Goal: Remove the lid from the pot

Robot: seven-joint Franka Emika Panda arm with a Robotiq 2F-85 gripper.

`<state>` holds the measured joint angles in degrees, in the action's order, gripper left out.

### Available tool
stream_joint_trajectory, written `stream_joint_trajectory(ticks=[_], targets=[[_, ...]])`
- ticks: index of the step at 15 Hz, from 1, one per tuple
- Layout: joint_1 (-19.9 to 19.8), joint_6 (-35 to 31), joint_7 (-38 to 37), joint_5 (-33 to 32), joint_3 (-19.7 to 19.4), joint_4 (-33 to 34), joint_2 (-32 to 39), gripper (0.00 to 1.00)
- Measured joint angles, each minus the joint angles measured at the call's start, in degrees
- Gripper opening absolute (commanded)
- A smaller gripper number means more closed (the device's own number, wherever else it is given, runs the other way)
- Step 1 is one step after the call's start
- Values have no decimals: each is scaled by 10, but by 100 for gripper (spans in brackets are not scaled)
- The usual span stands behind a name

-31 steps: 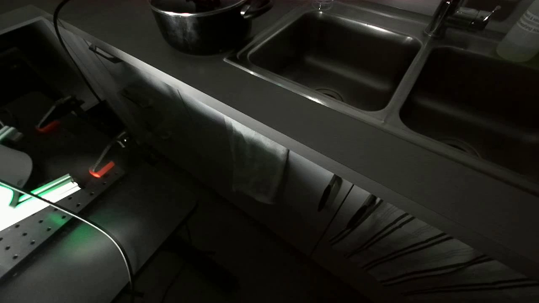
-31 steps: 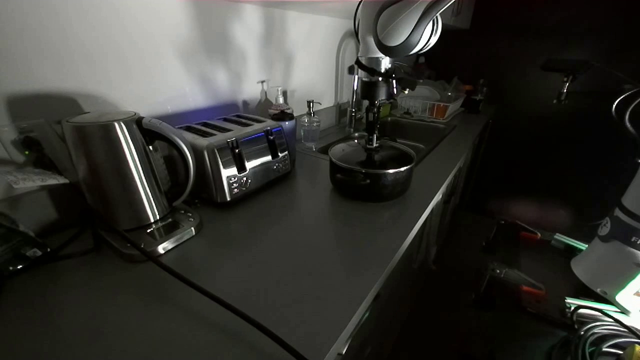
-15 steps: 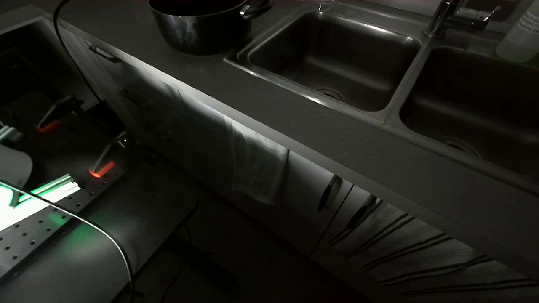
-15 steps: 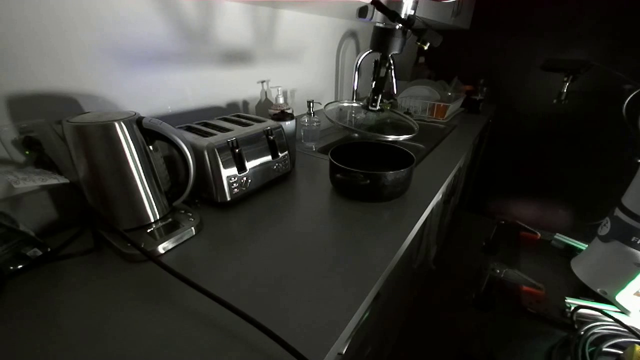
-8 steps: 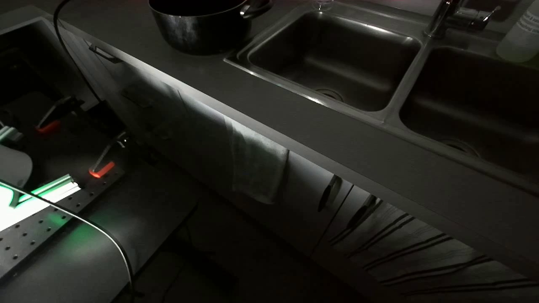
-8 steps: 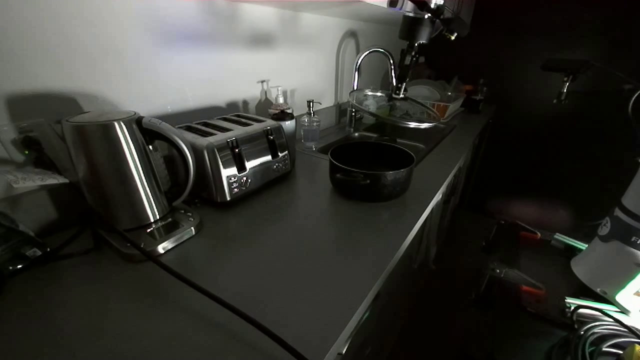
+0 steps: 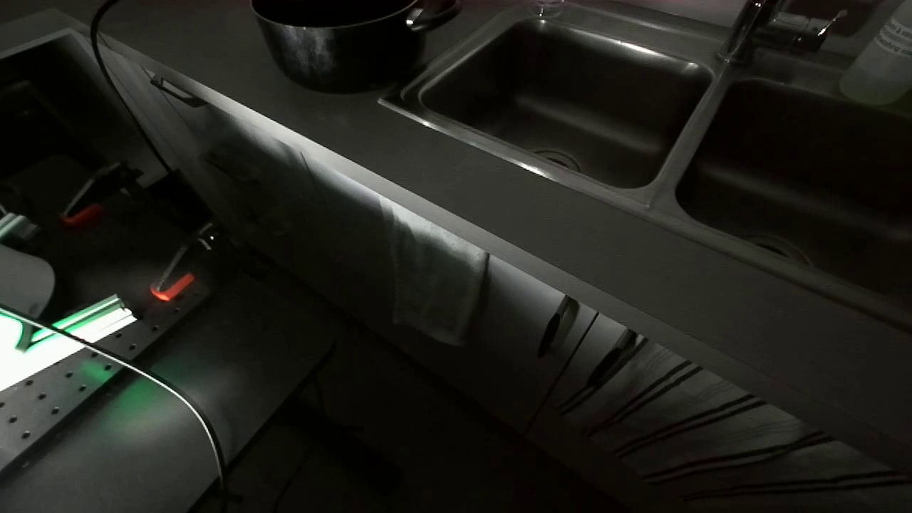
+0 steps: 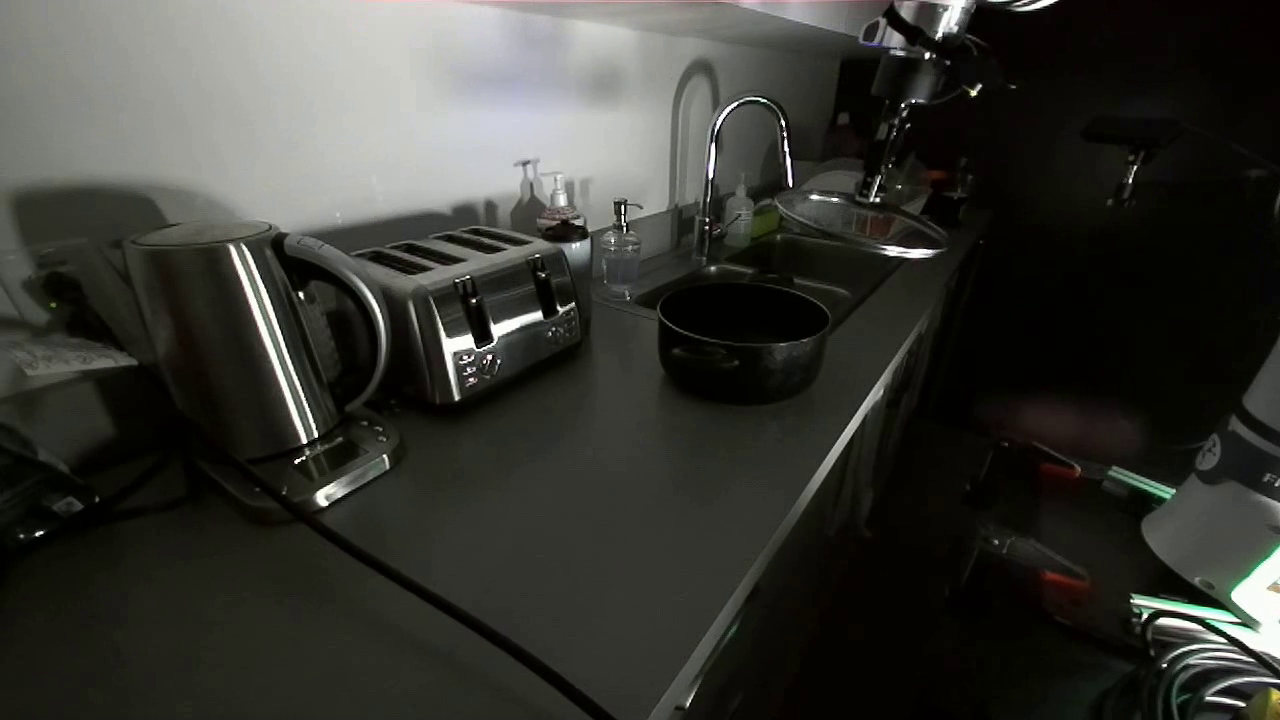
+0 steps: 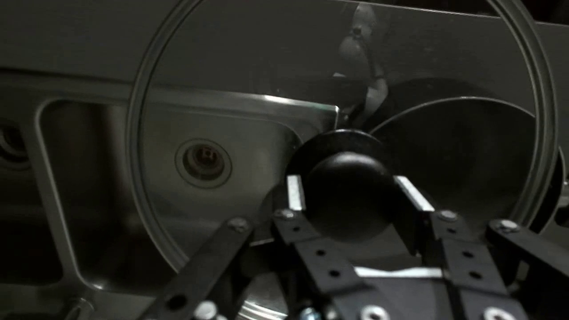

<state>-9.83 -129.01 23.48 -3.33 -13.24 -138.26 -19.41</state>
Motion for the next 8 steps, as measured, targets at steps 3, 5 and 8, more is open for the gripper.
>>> stream_joint_trajectory(ticks=[3, 5, 8], targets=[[-24, 1, -8, 2, -30, -8, 6, 25], [-37, 2, -13, 8, -51, -8, 18, 25], [-51, 0, -15, 27, -78, -2, 53, 25]])
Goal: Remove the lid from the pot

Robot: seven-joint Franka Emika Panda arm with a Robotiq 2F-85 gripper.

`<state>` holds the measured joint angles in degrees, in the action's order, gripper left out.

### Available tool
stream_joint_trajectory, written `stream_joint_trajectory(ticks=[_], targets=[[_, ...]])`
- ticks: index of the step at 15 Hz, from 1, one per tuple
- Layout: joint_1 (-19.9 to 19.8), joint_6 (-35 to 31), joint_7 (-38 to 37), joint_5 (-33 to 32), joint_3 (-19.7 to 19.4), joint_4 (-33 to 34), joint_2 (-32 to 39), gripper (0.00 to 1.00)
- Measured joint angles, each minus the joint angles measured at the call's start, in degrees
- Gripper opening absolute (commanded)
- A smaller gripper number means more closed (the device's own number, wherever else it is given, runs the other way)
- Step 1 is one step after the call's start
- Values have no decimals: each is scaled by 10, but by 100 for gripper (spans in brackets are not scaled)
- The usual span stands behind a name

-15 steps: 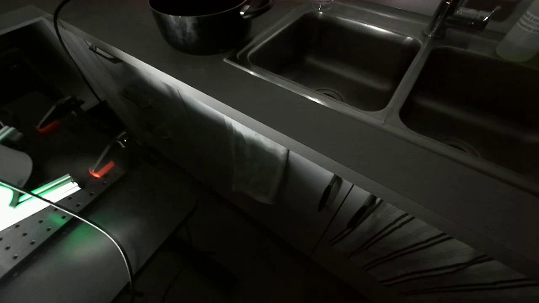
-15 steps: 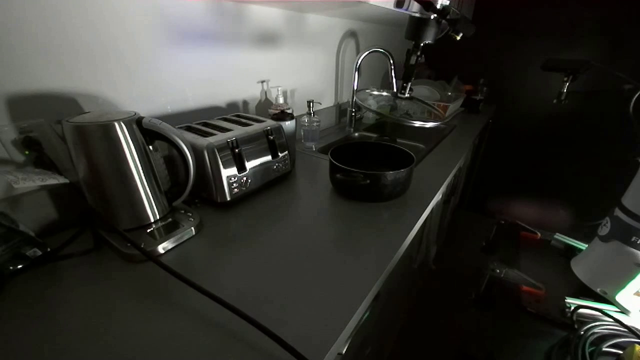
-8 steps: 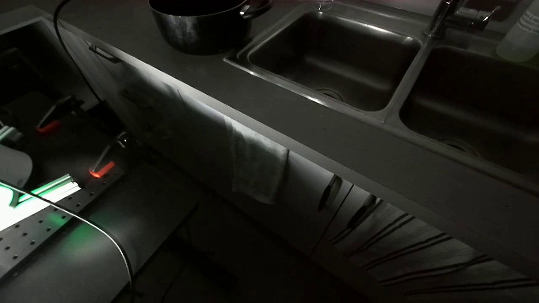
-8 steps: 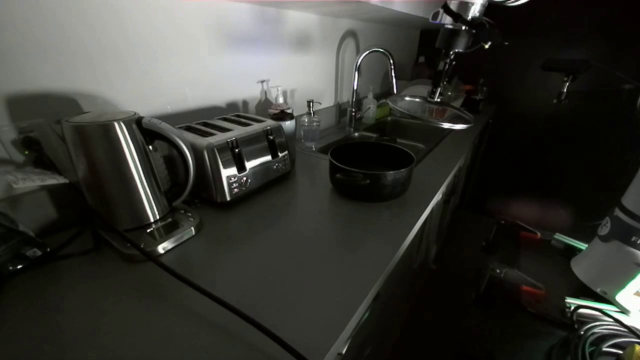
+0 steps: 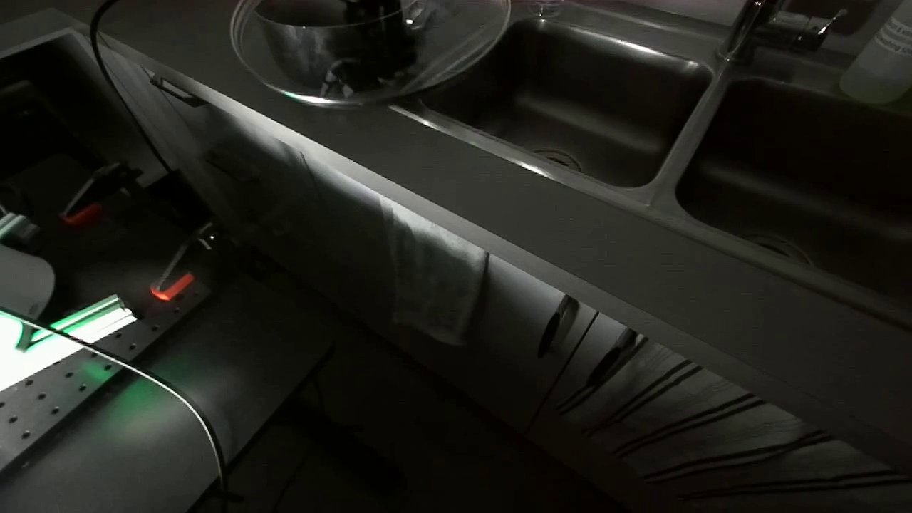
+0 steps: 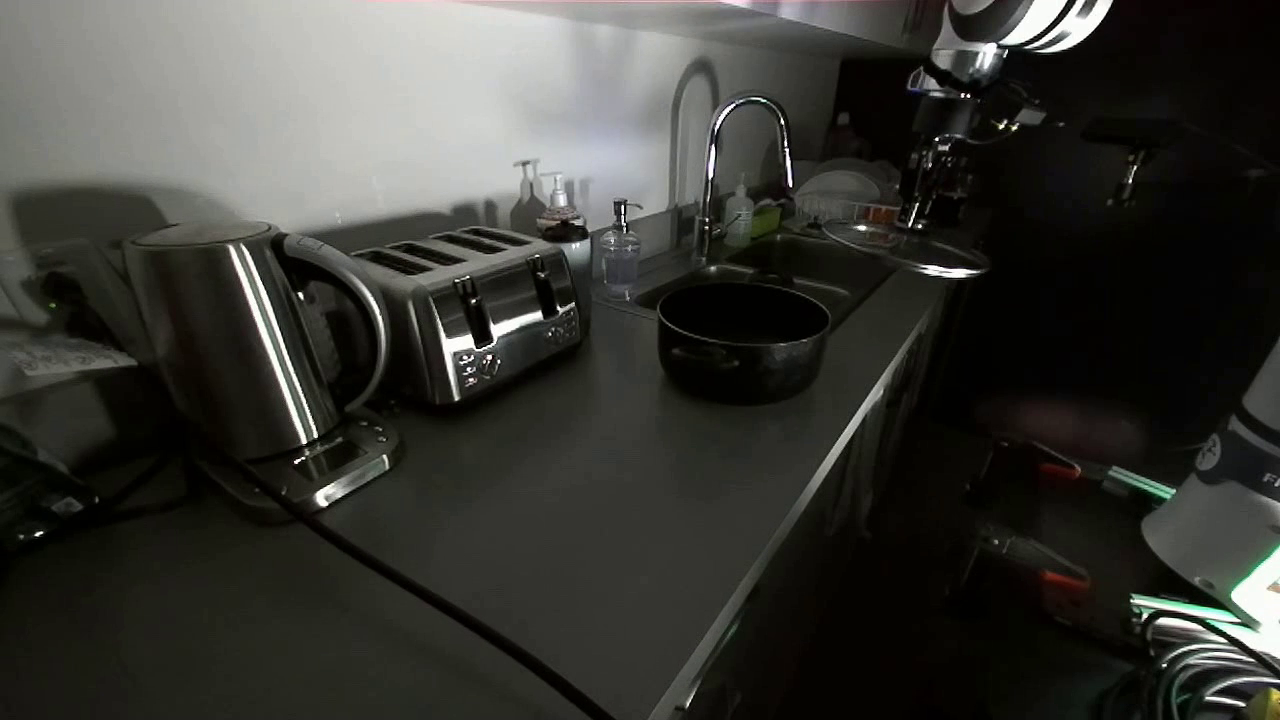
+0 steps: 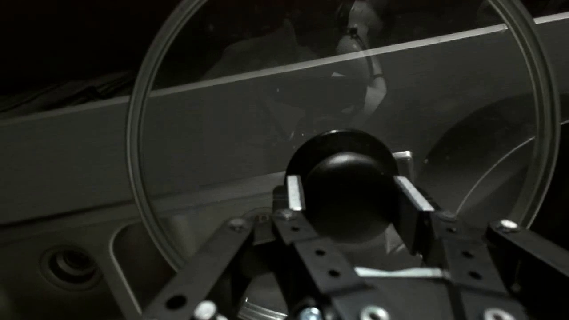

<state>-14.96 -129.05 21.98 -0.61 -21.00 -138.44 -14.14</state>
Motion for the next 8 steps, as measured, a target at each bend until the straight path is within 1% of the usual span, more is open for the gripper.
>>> stream_joint_trajectory(ticks=[3, 8], targets=[[-8, -8, -9, 22, -14, 20, 50, 25], [-15, -31, -47, 47, -12, 82, 158, 25]])
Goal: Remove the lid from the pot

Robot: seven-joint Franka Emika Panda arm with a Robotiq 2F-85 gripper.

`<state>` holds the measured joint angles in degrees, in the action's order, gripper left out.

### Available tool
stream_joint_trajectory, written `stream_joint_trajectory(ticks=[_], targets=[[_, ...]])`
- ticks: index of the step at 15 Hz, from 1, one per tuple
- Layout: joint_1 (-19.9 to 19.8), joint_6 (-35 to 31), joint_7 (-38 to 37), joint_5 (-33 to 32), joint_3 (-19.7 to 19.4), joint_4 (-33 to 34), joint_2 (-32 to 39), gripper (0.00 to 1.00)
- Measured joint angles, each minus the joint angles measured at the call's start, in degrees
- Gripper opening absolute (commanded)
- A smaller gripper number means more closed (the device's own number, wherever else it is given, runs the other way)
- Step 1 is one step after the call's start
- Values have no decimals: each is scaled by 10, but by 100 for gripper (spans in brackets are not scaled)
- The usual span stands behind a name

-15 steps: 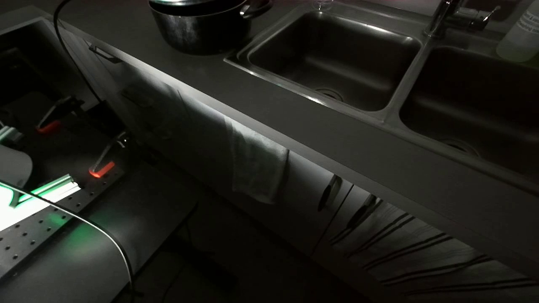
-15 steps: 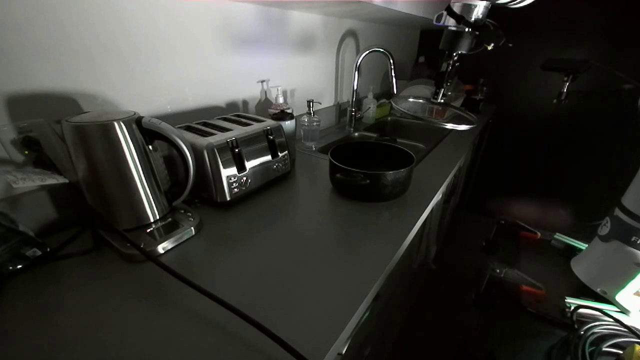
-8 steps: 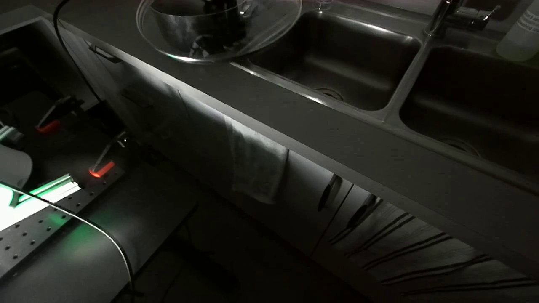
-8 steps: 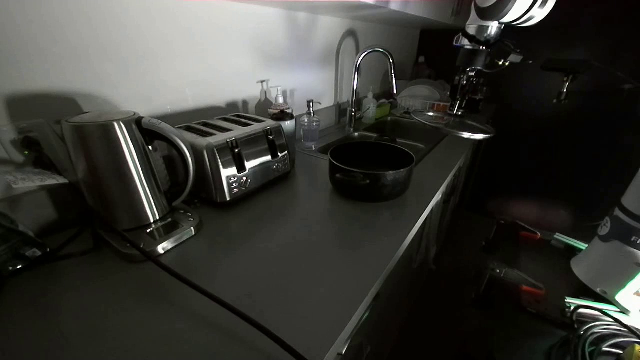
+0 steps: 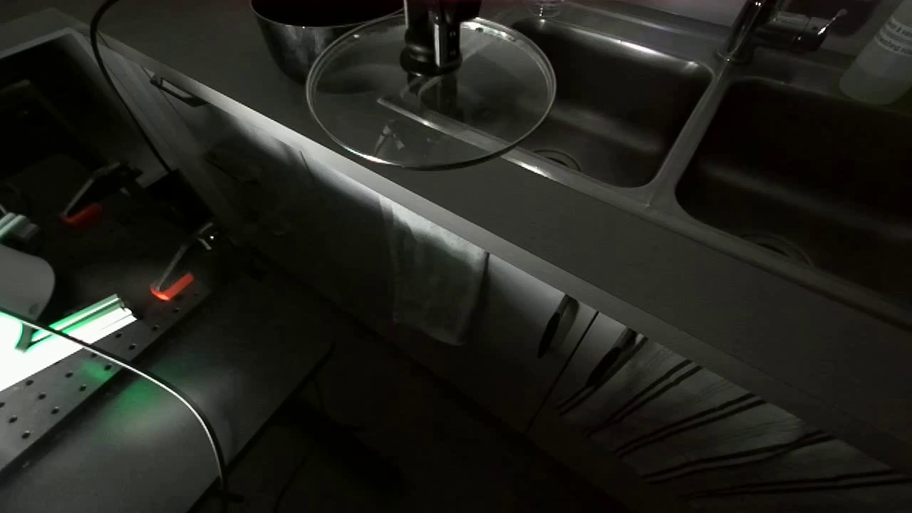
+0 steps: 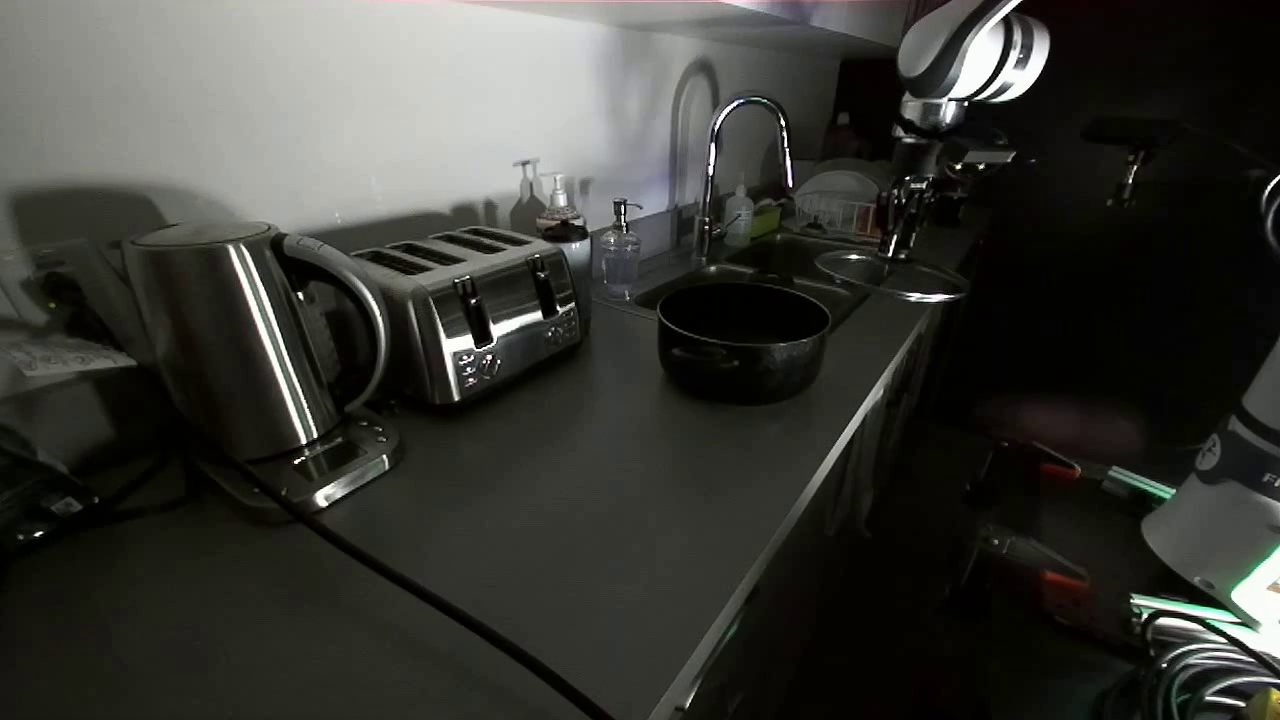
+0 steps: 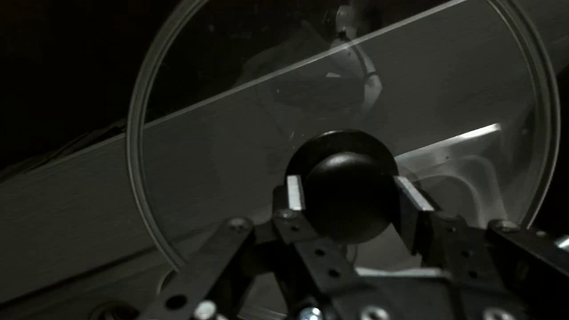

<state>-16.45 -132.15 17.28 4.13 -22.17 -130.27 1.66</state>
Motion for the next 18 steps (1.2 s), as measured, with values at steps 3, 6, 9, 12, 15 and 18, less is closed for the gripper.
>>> stream_joint_trajectory(ticks=[3, 6, 9, 12, 15, 18], targets=[[-2, -8, -28, 2, 8, 39, 56, 25], [-5, -11, -53, 2, 20, 73, 101, 25], [-10, -24, -67, 3, 34, 96, 134, 25], [-17, -47, -69, 13, 48, 100, 153, 25], [-28, -60, -69, 33, 60, 99, 166, 25], [-39, -61, -69, 48, 66, 94, 172, 25]])
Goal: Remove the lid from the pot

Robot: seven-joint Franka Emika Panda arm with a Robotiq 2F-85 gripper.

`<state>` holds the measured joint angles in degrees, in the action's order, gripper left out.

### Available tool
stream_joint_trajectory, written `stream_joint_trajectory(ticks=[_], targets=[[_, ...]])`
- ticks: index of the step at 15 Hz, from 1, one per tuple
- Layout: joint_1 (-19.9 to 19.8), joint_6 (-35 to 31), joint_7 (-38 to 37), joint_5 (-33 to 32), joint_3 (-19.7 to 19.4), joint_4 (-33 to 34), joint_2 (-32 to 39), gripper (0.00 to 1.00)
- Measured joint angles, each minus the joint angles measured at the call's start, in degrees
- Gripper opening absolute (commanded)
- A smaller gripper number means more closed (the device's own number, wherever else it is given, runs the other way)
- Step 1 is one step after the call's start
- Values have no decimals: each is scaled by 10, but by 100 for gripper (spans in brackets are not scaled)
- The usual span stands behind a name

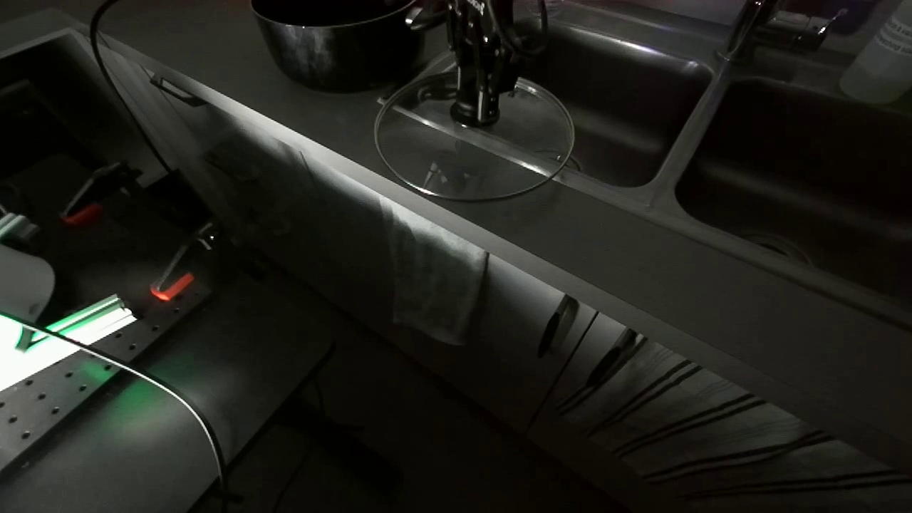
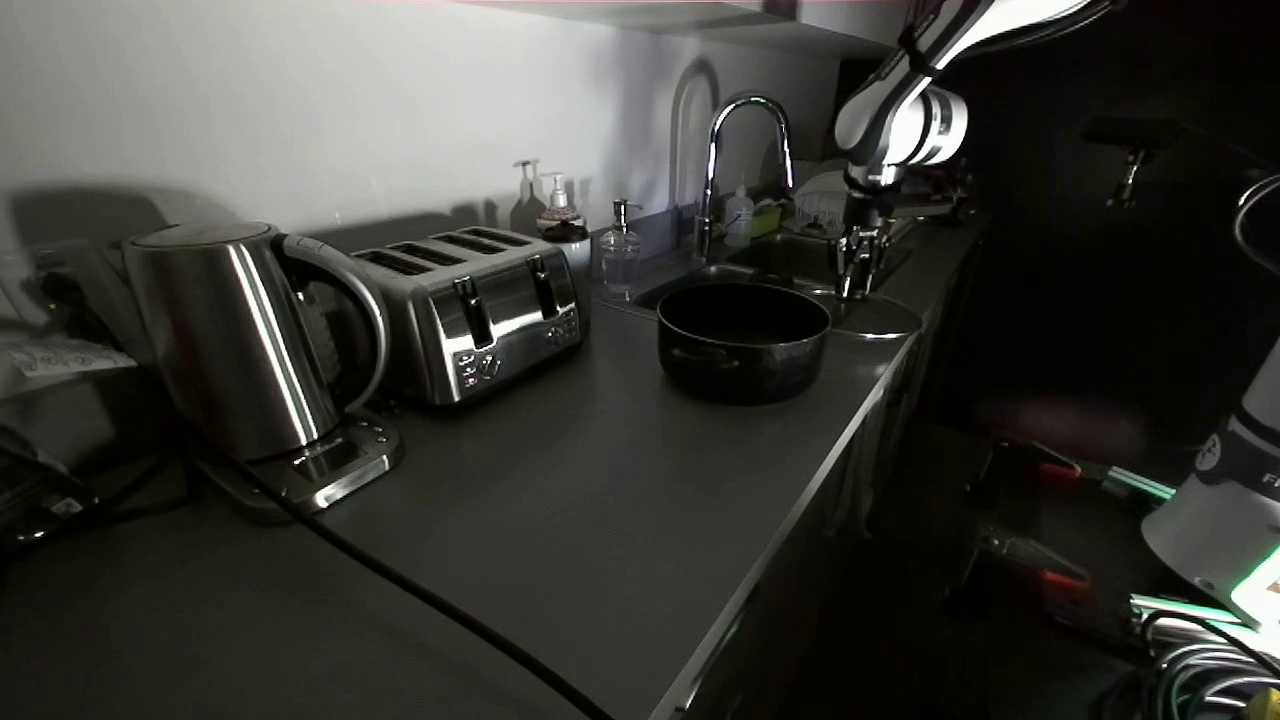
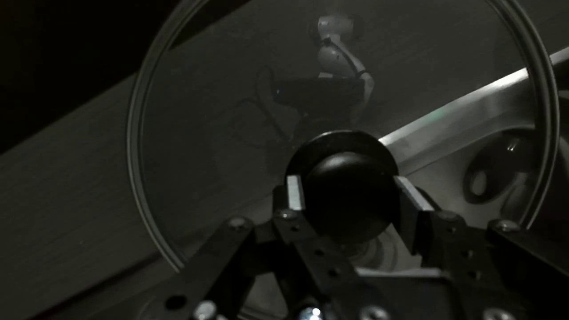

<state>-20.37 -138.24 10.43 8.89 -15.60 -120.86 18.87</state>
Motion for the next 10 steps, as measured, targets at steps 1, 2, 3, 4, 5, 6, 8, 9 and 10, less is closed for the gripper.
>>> stream_joint_trajectory(ticks=[1, 2, 3, 4, 5, 6, 8, 9, 10], targets=[[-3, 0, 0, 3, 1, -2, 1, 25], [-6, 0, 0, 4, 1, -4, 2, 25], [-8, 0, 0, 4, 1, -7, 2, 25], [-10, -1, 0, 4, 1, -9, 2, 25], [-10, -3, 0, 4, 1, -12, 2, 25], [-10, -7, 0, 4, 1, -15, 2, 25], [-10, -14, 0, 4, 2, -20, 2, 25], [-10, -17, 0, 4, 3, -21, 2, 25], [-10, -19, 0, 4, 4, -23, 2, 25]])
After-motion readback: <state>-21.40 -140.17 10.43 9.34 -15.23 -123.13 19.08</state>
